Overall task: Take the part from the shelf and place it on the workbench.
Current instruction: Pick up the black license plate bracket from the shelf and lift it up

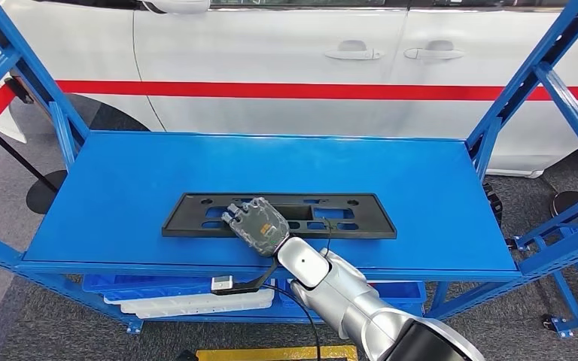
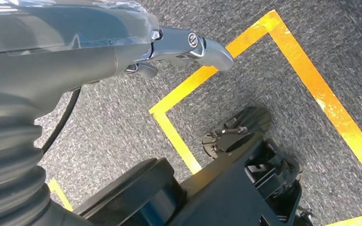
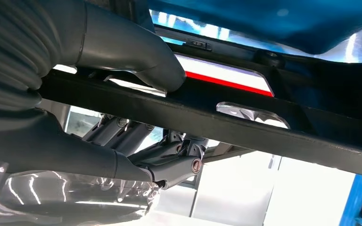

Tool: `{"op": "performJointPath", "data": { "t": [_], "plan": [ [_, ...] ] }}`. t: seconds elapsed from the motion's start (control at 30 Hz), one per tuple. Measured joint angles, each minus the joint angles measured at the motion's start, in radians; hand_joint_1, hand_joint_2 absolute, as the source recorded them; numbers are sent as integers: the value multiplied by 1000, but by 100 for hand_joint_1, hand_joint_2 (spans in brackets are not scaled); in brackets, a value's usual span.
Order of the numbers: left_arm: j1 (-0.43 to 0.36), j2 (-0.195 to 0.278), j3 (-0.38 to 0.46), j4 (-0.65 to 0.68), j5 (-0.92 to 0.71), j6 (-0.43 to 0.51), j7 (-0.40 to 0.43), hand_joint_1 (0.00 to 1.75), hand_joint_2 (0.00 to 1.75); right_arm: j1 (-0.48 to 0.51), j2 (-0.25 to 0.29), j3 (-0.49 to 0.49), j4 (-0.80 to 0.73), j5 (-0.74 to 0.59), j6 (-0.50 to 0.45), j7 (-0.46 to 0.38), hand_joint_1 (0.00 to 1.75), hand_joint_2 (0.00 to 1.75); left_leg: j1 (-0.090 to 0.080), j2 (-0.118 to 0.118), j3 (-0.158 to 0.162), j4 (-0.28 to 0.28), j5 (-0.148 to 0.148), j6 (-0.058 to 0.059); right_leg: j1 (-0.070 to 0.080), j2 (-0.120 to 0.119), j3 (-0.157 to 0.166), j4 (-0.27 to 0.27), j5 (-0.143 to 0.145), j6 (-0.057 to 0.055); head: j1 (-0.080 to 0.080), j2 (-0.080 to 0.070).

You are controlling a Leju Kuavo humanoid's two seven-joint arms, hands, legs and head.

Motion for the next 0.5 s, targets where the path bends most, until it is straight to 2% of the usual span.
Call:
{"op": "performJointPath", "data": {
  "t": [0.27,0.5],
  "plan": [
    [-1,0,0,0,1,0,-2,0,175,-16,0,-3,5,-44,0,-46,175,175,0,0,0,0,0,0,0,0,0,0,0,0,0,0],
    [-2,0,2,0,9,-1,-4,0,175,-113,-21,7,22,-107,26,-99,175,175,0,0,0,0,0,0,0,0,0,0,0,0,0,0]
  ]
}}
